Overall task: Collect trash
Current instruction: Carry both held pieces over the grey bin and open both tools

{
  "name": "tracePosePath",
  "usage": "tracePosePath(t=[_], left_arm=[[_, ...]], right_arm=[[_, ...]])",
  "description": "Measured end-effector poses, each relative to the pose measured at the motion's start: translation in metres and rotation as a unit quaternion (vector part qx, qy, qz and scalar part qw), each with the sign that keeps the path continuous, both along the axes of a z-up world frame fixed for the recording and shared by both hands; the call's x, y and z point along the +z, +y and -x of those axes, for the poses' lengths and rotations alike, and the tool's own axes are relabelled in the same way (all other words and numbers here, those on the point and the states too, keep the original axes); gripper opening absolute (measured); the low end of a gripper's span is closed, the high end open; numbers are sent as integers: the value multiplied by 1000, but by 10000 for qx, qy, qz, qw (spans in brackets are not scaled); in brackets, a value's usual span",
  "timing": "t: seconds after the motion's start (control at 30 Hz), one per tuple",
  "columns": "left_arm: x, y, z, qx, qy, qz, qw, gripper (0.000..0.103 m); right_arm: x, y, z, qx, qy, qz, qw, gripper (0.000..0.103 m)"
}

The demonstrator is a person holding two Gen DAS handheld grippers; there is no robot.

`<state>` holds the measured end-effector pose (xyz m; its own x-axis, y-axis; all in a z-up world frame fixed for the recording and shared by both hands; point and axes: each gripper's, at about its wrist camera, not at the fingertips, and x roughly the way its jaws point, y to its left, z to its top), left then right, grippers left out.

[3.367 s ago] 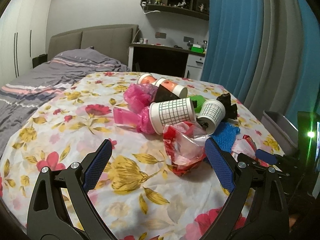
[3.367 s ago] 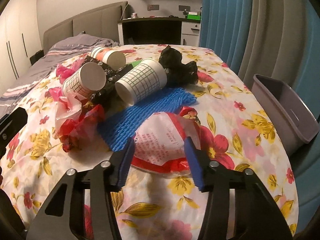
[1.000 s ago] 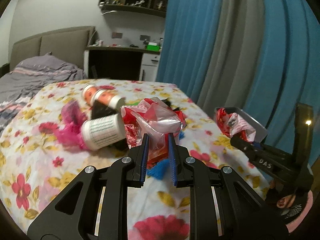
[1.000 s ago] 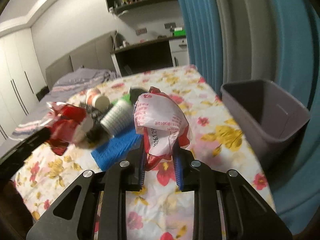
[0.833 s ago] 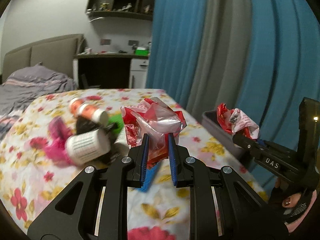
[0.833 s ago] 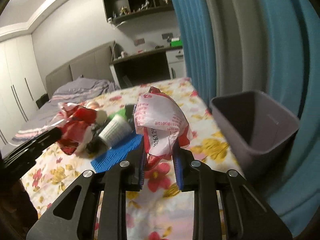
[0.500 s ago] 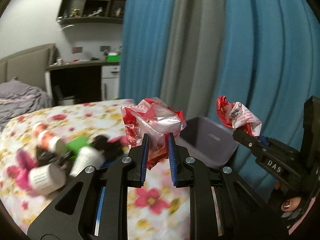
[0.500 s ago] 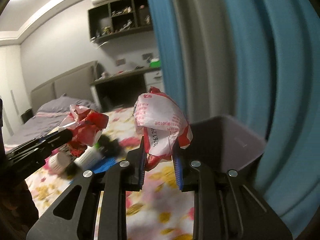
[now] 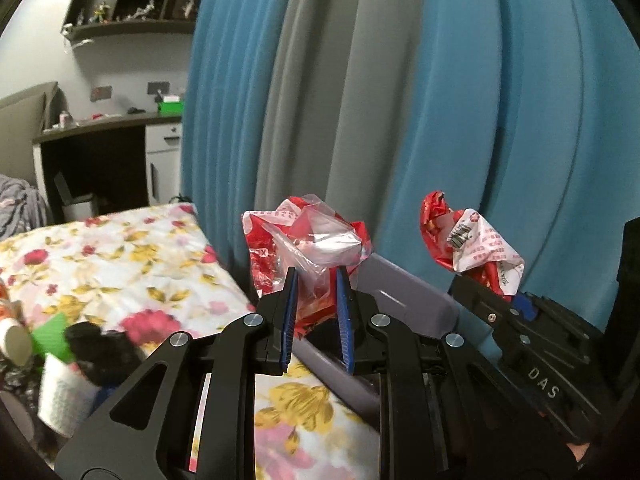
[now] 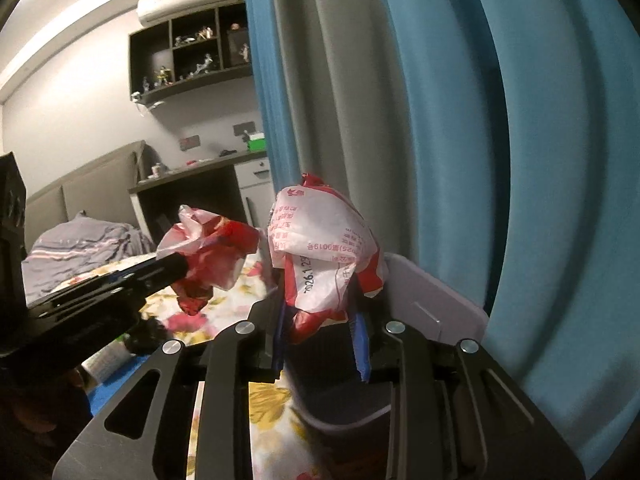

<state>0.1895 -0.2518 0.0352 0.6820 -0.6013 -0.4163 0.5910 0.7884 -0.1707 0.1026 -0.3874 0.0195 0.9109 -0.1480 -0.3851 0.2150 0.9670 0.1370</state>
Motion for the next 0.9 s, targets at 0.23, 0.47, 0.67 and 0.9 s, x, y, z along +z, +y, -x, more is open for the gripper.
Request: tracePosePath(t=[0.23,0.47,0.67,0.9], left_arm=[[-19,-31,-20,-200,187,-133,9995,18],[-37,-56,-32,-396,362,-224,9983,18],[-45,-64,-41,-519,491,-224,9972,18],[-56,-72,-58,-602,750,-206,9952,19]], right_arm=[[-12,-9,-10,-143,138,0,9998,30],[-20,-16,-16,-238,260,-31,9994,31],[-19,-21,-24,-269,304,-51,9992,34],[-21,-26,-23,-290,322,-55,9990,42]])
